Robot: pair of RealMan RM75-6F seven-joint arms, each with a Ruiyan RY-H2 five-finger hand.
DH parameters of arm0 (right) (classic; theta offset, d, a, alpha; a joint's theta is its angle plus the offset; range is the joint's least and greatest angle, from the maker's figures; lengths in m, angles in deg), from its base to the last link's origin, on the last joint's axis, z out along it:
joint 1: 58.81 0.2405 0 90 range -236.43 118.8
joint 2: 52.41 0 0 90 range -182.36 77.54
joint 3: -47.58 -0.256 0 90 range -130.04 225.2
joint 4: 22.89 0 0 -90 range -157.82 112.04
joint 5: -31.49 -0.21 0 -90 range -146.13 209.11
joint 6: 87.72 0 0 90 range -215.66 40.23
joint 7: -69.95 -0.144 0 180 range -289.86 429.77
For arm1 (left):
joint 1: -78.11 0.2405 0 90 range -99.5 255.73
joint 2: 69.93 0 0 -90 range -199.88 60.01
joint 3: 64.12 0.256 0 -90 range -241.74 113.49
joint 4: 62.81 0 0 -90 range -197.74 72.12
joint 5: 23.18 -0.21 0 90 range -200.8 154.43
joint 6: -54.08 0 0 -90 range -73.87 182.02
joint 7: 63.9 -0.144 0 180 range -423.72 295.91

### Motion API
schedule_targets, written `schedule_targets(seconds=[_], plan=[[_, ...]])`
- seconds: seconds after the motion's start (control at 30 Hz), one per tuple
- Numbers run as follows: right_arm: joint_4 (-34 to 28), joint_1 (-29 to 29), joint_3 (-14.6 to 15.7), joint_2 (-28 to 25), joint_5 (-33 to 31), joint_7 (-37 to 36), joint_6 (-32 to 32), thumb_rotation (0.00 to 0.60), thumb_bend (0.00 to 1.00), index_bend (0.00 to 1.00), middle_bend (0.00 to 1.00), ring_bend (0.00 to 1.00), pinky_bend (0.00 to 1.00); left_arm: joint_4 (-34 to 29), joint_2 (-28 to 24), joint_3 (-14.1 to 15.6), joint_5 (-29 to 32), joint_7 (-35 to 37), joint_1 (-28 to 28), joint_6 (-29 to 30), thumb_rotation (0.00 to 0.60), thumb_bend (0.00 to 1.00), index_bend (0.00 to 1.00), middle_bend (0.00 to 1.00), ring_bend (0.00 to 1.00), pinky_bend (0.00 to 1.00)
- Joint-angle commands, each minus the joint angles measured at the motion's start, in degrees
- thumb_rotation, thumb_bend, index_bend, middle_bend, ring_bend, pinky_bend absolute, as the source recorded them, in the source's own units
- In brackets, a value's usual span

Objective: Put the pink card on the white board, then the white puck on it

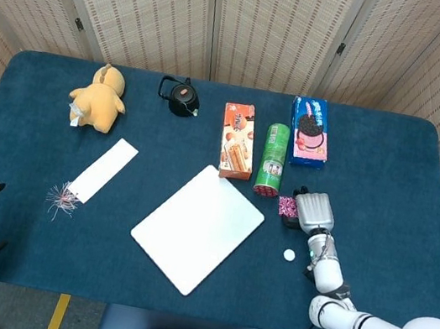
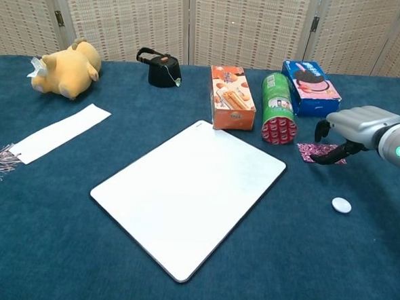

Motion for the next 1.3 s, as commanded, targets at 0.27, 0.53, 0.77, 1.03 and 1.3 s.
schedule_targets(seconds=[0.27, 0.53, 0.77, 1.03, 1.3], plan=[[3.21, -0.56, -0.41, 2.63, 2.78, 1.67, -1.23, 0.278, 0.38, 0.28, 0.24, 0.89, 0.81, 0.36, -0.03, -0.02, 0.43, 0.43, 0.32, -0.01, 0.6, 0.17, 0.11, 0.12, 0.1, 0.05], [4.84, -1.8, -0.99, 3.76, 5.1, -0.18, -0.87, 0.282, 0.31, 0.28, 0.23, 0.89, 0.81, 0.38, -0.05, -0.07, 0.27, 0.45, 0.29, -0.03, 0.6, 0.16, 0.11, 0.12, 0.1, 0.05], [5.14, -3.11, -1.2, 3.28, 8.14, -2.69, -0.99, 0.332, 0.3, 0.28, 0.23, 0.88, 0.81, 0.36, -0.09, -0.12, 0.42, 0.4, 0.31, -0.18, 0.6, 0.17, 0.11, 0.12, 0.1, 0.05], [5.18, -3.25, -2.0, 2.12, 8.92, -2.77, 0.84, 0.338, 0.3, 0.28, 0.23, 0.88, 0.81, -0.01, -0.18, -0.15, 0.38, -0.03, 0.39, -0.04, 0.6, 0.17, 0.11, 0.12, 0.1, 0.05], [5.21, -3.04, -2.66, 1.34, 8.71, -3.39, 3.58, 0.345, 0.3, 0.28, 0.23, 0.88, 0.81, -0.12, -0.38, -0.21, 0.67, -0.08, 0.54, -0.05, 0.6, 0.17, 0.11, 0.12, 0.1, 0.05]])
